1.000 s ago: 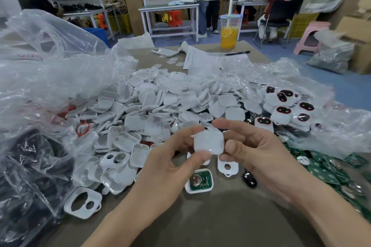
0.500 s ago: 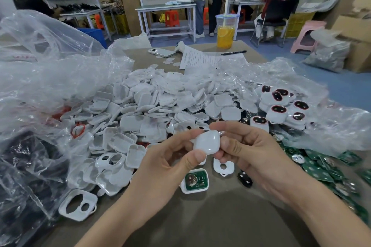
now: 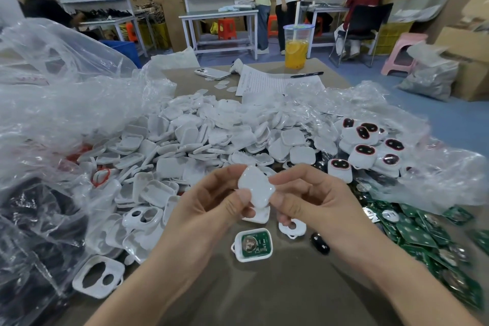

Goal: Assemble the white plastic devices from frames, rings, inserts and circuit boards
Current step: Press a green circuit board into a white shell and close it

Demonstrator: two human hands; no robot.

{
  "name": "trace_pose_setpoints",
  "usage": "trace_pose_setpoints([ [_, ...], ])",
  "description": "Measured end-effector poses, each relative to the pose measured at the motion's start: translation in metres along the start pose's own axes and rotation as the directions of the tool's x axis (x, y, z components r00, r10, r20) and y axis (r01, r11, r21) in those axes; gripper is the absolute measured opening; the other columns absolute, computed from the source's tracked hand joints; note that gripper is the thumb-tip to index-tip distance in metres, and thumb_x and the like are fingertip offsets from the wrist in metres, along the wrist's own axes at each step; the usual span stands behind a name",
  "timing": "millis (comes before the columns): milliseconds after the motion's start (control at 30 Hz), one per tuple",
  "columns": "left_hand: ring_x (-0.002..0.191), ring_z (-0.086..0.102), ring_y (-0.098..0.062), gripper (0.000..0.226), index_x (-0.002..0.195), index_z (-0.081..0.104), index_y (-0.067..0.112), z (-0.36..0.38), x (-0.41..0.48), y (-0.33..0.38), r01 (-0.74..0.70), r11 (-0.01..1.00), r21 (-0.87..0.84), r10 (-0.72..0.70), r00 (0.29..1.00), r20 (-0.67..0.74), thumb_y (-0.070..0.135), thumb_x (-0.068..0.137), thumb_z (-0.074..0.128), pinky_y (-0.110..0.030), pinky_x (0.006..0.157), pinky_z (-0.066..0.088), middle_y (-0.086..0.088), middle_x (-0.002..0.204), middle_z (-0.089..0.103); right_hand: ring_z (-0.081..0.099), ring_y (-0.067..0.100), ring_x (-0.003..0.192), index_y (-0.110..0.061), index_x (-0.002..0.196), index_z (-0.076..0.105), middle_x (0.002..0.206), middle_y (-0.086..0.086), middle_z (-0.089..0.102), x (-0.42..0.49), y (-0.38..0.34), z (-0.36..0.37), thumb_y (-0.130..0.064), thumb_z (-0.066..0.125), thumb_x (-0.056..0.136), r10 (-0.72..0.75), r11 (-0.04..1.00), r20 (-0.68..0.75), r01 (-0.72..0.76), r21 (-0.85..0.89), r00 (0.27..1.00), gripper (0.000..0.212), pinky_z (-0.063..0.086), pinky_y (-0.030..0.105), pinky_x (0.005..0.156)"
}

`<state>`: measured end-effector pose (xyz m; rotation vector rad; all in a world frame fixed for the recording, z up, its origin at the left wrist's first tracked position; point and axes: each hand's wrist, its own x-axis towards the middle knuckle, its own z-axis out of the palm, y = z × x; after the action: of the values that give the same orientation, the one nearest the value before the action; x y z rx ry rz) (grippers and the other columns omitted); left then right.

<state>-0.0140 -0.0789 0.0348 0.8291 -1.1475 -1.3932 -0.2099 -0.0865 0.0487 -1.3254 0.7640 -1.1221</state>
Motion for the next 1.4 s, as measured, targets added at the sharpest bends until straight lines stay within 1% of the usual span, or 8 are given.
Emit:
trace_pose_setpoints([
  [100, 0.085, 0.066, -0.025, 0.038, 0.112, 0.075, 0.015, -0.007, 0.001, 0.000, 0.028, 0.995, -0.093, -0.027, 1.000, 0.008, 0.020, 0.074, 0.077, -0.031, 0.080, 0.058, -0.013, 0.101, 0.071, 0.067, 0.010, 0.064, -0.033, 0.086, 0.076, 0.079, -0.001, 0.075, 0.000, 0.000, 0.003, -0.031, 0.082, 0.073, -0.002, 1.000, 0.025, 0.003, -0.021, 1.000, 0.015, 0.052, 0.018, 0.063],
  [233, 0.093, 0.070, -0.018, 0.028, 0.109, 0.076, 0.023, -0.006, -0.002, 0.003, -0.063, 0.990, 0.127, 0.060, 0.998, 0.023, 0.020, 0.082, 0.070, -0.021, 0.079, 0.055, -0.003, 0.105, 0.074, 0.062, 0.012, 0.073, -0.038, 0.096, 0.072, 0.082, -0.005, 0.075, 0.000, 0.001, 0.001, -0.046, 0.077, 0.077, 0.009, 0.992, 0.022, -0.006, -0.128, 1.000, 0.021, 0.048, 0.026, 0.071],
  [433, 0.095, 0.070, -0.003, 0.026, 0.104, 0.072, 0.040, 0.006, -0.007, 0.004, -0.157, 0.906, 0.392, 0.189, 0.981, -0.044, 0.026, 0.081, 0.068, -0.011, 0.078, 0.051, 0.009, 0.102, 0.075, 0.069, 0.006, 0.073, -0.031, 0.098, 0.077, 0.085, -0.004, 0.077, 0.000, 0.003, 0.001, -0.030, 0.077, 0.084, -0.004, 0.984, 0.027, 0.009, -0.178, 1.000, 0.014, 0.050, 0.013, 0.066],
  [600, 0.096, 0.070, -0.008, 0.020, 0.101, 0.067, 0.046, 0.005, -0.007, -0.002, -0.152, 0.856, 0.494, 0.217, 0.973, -0.076, 0.049, 0.083, 0.074, -0.025, 0.081, 0.054, 0.013, 0.101, 0.075, 0.070, 0.024, 0.074, -0.028, 0.087, 0.075, 0.078, 0.007, 0.076, 0.001, 0.005, 0.005, -0.034, 0.085, 0.077, 0.037, 0.992, 0.010, -0.035, -0.121, 0.999, 0.016, 0.050, 0.050, 0.074],
  [733, 0.107, 0.068, -0.021, 0.037, 0.123, 0.062, 0.046, 0.002, -0.011, -0.002, -0.209, 0.815, 0.541, 0.188, 0.978, 0.094, 0.048, 0.086, 0.064, -0.038, 0.091, 0.056, 0.005, 0.114, 0.071, 0.047, 0.031, 0.073, -0.022, 0.074, 0.071, 0.074, 0.030, 0.063, 0.003, 0.007, 0.008, -0.033, 0.089, 0.062, 0.067, 0.998, -0.013, -0.068, -0.018, 0.998, 0.025, 0.032, 0.046, 0.070],
  [867, 0.106, 0.066, -0.025, 0.040, 0.126, 0.064, 0.042, 0.004, -0.011, 0.002, -0.263, 0.789, 0.555, 0.214, 0.965, 0.153, 0.039, 0.086, 0.066, -0.028, 0.089, 0.053, 0.007, 0.125, 0.063, 0.066, 0.023, 0.067, -0.018, 0.075, 0.072, 0.073, 0.006, 0.072, 0.002, 0.005, 0.006, -0.019, 0.089, 0.066, 0.048, 0.999, 0.019, -0.048, 0.008, 0.999, 0.020, 0.049, 0.036, 0.067],
  [967, 0.099, 0.067, -0.019, 0.039, 0.123, 0.065, 0.045, 0.005, -0.011, 0.002, -0.260, 0.784, 0.564, 0.228, 0.965, 0.128, 0.044, 0.084, 0.066, -0.021, 0.084, 0.052, 0.010, 0.121, 0.066, 0.075, 0.019, 0.074, -0.019, 0.082, 0.076, 0.082, 0.010, 0.077, 0.002, 0.002, 0.005, -0.021, 0.084, 0.073, 0.030, 0.996, 0.023, -0.032, 0.084, 0.999, 0.012, 0.057, 0.021, 0.065],
  [1400, 0.101, 0.068, -0.016, 0.035, 0.119, 0.067, 0.048, 0.000, -0.009, 0.001, -0.290, 0.765, 0.575, 0.250, 0.957, 0.151, 0.044, 0.084, 0.067, -0.016, 0.083, 0.050, 0.013, 0.116, 0.071, 0.071, 0.019, 0.066, -0.020, 0.086, 0.078, 0.077, 0.014, 0.075, 0.004, 0.003, 0.002, -0.035, 0.075, 0.076, -0.001, 0.999, -0.114, 0.006, 0.038, 0.994, 0.018, 0.057, 0.024, 0.060],
])
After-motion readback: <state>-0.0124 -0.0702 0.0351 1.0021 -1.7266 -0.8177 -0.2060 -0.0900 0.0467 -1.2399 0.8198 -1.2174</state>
